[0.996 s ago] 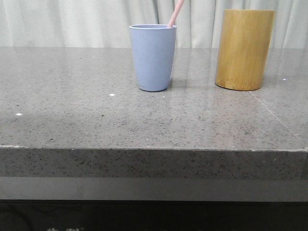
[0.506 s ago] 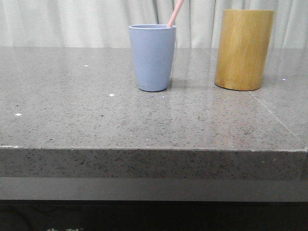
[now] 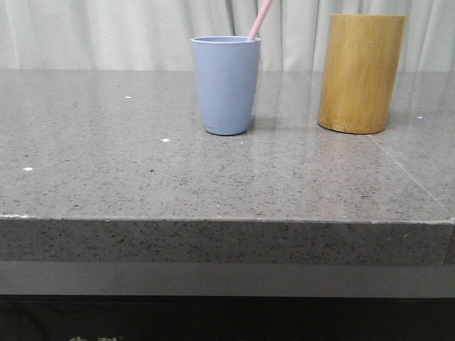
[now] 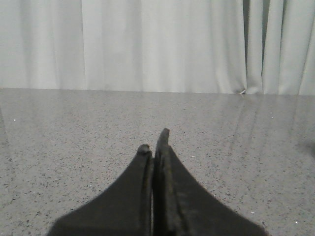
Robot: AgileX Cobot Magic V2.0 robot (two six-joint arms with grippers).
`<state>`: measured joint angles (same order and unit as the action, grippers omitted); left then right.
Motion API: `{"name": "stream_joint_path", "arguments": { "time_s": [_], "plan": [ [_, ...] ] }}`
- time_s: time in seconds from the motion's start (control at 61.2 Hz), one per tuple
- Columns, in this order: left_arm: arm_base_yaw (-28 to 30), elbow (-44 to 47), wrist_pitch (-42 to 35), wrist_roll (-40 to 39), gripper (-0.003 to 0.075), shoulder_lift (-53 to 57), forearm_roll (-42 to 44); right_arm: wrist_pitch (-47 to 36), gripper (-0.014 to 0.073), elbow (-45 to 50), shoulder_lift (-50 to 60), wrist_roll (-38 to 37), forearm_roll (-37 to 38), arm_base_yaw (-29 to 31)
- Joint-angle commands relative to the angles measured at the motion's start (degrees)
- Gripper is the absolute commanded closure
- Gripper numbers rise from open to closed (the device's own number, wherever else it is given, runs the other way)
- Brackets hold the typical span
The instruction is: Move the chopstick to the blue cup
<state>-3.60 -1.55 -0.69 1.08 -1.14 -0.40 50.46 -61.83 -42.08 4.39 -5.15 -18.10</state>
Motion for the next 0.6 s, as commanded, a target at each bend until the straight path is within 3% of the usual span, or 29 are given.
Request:
{"name": "stream_joint_path", "arguments": {
  "time_s": [0.0,0.261,0.588],
  "plan": [
    [0.7,0.9,-8.0,-0.4,0.0739,1.0,-1.0,-4.4,0.0661,-1.3,0.2,-0.1,0.4,0.4],
    [1.2,2.5,-3.2,-0.4,0.0739,2.8,-3.2,-4.3,0.0661,-1.3,0.1,-0.1,0.4,0.4],
    [1.2,2.5,-3.0,-0.4,0.0739,2.8,-3.2,-4.4,0.0661,-1.3,0.1,-0.1,0.4,0.4]
  ]
}}
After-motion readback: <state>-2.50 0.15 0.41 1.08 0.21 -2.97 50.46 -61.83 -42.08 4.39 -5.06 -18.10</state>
